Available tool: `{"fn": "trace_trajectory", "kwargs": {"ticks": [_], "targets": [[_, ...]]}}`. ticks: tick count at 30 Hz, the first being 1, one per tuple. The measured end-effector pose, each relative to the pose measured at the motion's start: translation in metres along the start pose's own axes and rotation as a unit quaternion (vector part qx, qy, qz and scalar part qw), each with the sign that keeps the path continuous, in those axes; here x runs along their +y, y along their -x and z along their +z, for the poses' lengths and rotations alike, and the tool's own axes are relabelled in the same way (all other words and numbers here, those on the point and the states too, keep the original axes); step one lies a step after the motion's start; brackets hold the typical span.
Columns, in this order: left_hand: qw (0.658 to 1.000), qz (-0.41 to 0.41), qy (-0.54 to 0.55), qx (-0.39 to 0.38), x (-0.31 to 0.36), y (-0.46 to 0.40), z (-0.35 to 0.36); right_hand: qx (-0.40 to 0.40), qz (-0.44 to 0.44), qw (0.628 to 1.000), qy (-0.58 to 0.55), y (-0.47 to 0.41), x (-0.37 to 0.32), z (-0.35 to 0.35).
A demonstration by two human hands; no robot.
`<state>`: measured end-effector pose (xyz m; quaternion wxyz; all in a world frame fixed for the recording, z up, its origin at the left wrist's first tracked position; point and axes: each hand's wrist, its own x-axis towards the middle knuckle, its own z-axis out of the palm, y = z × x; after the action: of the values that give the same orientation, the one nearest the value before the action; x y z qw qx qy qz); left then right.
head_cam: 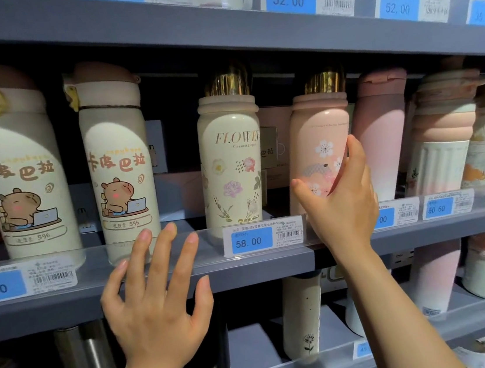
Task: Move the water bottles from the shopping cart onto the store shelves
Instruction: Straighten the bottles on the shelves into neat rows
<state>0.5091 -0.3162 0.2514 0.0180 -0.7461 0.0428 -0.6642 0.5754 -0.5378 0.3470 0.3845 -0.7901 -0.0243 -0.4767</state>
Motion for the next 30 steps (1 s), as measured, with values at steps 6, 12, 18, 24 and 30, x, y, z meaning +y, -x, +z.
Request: {"fn": "trace_trajectory", "kwargs": {"ticks": [6,12,18,24,30], "targets": [[1.000,-0.001,0.002,-0.003,-0.001,0.000,0.000,0.001,-0.003,1.000,-0.003,0.000,0.001,0.000],[1.000,-0.001,0.001,0.002,-0.001,0.000,0.000,0.004,-0.002,1.000,0.000,0.000,0.001,0.001],[1.000,-0.012,-0.011,0.015,0.003,-0.001,0.003,0.085,-0.062,0.994,-0.036,0.011,-0.008,0.001],[0.999,-0.006,-0.028,0.021,0.003,-0.002,0.004,0.007,-0.155,0.980,-0.125,0.038,-0.076,0.022],[0.999,0.010,-0.033,0.016,0.000,-0.001,0.004,-0.078,-0.102,0.986,-0.104,0.039,-0.086,0.038]]}}
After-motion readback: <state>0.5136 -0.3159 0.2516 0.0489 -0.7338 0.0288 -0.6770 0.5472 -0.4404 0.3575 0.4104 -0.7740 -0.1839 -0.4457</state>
